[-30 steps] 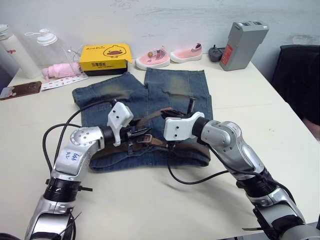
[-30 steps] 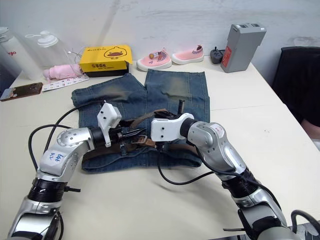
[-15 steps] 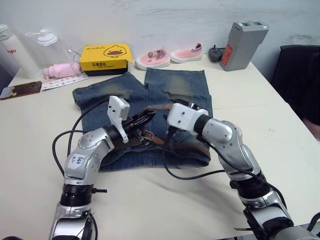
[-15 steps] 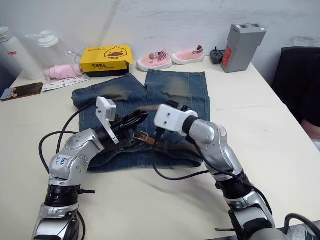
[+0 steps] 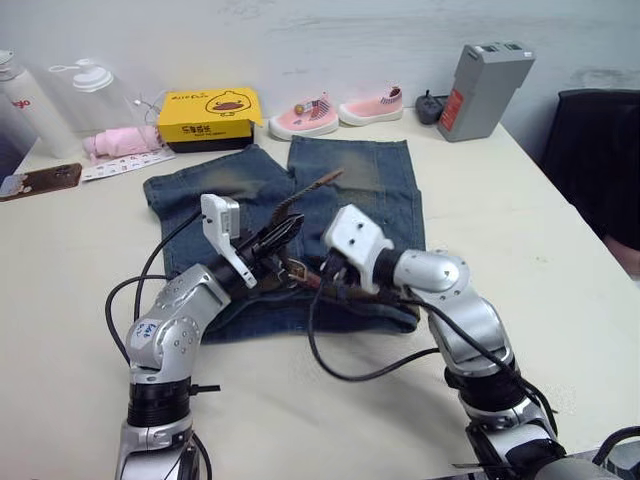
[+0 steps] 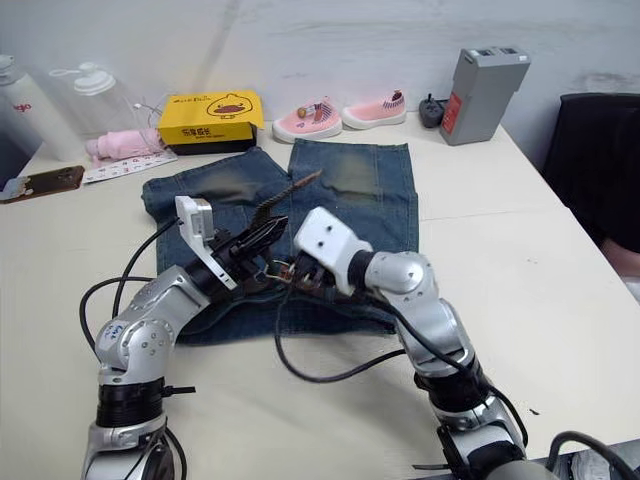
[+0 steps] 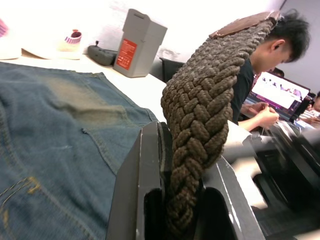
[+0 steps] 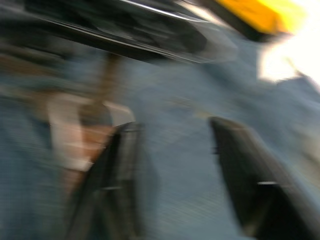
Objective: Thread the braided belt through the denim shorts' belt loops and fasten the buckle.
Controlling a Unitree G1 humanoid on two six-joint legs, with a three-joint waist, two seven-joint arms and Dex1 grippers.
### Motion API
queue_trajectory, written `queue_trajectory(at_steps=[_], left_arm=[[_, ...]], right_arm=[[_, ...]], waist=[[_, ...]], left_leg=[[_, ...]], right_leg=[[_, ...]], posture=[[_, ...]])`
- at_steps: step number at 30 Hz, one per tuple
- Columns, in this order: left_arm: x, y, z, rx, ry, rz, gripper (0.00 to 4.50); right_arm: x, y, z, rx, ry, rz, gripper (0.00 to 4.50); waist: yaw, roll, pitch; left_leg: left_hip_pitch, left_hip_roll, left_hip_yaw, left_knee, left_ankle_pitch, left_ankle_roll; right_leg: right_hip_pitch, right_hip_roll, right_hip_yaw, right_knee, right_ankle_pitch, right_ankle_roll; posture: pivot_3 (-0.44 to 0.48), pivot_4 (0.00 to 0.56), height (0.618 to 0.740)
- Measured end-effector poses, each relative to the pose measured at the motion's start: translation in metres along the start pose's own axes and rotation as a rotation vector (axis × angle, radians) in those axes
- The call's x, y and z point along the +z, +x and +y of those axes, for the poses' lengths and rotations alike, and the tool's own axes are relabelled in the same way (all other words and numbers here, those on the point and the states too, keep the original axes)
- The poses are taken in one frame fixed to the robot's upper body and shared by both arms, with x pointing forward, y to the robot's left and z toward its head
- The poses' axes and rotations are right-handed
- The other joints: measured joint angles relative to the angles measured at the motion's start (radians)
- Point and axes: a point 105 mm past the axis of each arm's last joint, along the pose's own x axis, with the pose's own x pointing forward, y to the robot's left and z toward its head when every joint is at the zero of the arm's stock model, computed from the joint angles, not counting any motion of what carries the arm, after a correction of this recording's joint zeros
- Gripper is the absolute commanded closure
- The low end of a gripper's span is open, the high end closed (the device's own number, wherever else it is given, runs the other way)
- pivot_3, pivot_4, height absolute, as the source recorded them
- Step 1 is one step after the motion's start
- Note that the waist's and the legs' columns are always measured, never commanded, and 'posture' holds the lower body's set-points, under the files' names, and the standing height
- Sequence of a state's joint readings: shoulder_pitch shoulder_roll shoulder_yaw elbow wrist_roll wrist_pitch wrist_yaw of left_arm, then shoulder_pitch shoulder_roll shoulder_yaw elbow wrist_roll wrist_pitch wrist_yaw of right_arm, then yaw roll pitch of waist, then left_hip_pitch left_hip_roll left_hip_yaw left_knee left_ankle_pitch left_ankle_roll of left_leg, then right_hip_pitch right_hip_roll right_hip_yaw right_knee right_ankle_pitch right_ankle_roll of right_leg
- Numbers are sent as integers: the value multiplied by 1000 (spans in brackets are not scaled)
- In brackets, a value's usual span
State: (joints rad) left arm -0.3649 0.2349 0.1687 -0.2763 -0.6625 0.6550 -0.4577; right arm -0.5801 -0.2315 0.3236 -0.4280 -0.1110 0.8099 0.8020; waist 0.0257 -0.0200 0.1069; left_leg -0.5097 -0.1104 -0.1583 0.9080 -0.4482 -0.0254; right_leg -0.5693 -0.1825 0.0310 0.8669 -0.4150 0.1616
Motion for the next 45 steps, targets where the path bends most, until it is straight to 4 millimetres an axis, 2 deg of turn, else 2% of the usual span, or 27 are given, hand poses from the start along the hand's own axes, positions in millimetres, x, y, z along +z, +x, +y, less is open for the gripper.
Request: queue_trajectory(at_steps=[6, 8, 11, 15, 18, 28, 32, 35, 45], left_arm=[[-1, -5, -4, -5, -33, -2, 4500], [-5, -13, -2, 13, -46, 10, 4500], [-11, -31, 4, 59, -46, 39, 4500], [-23, -65, 19, 171, -54, 89, 4500], [-31, -77, 24, 214, -72, 100, 4500], [-26, -76, 26, 241, -64, 66, 4500], [-25, -76, 27, 245, -59, 57, 4500], [-25, -77, 27, 250, -56, 53, 4500], [-24, -77, 27, 255, -52, 50, 4500]], right_arm=[[-28, 15, 8, 17, 28, 116, 3374], [-31, 20, 12, 34, 14, 132, 3374], [-36, 24, 17, 62, -36, 164, 3374], [-39, 23, 18, 67, -82, 184, 3374], [-40, 24, 19, 65, -86, 184, 3374], [-38, 18, 17, 66, -2, 143, 3374], [-37, 8, 7, 51, 55, 134, 4421], [-39, 4, 8, 69, 63, 142, 4421], [-37, 8, 14, 84, 64, 134, 4421]], waist=[[-2, 0, 0], [-5, 0, 0], [-6, 1, -1], [1, 1, -4], [2, -2, -6], [1, -1, -6], [1, 0, -5], [1, 0, -5], [1, 1, -4]], left_leg=[[0, 1, 0, 0, 0, 0], [0, 1, 1, -1, 0, 0], [1, 2, 1, -1, 0, 0], [2, 1, 1, -1, 0, 0], [2, 1, 1, 0, 0, 0], [1, 1, 1, 0, 0, 0], [0, 2, 1, 0, 0, 0], [0, 2, 1, -1, 0, 0], [0, 2, 1, -1, 0, 0]], right_leg=[[0, -1, 0, 0, 0, 0], [-1, -1, 1, 0, 0, 0], [0, -1, 1, 0, 0, 0], [1, -1, 1, 0, 0, 0], [1, -2, 1, 0, 0, 0], [0, -1, 1, 0, 0, 0], [0, -1, 1, 0, 0, 0], [0, -2, 1, -1, 0, 0], [0, -2, 1, -2, 0, 0]], posture=[[0, 150, 636], [0, 150, 636], [0, 150, 636], [0, 150, 636], [0, 150, 636], [0, 150, 636], [0, 150, 636], [0, 150, 636], [0, 150, 636]])
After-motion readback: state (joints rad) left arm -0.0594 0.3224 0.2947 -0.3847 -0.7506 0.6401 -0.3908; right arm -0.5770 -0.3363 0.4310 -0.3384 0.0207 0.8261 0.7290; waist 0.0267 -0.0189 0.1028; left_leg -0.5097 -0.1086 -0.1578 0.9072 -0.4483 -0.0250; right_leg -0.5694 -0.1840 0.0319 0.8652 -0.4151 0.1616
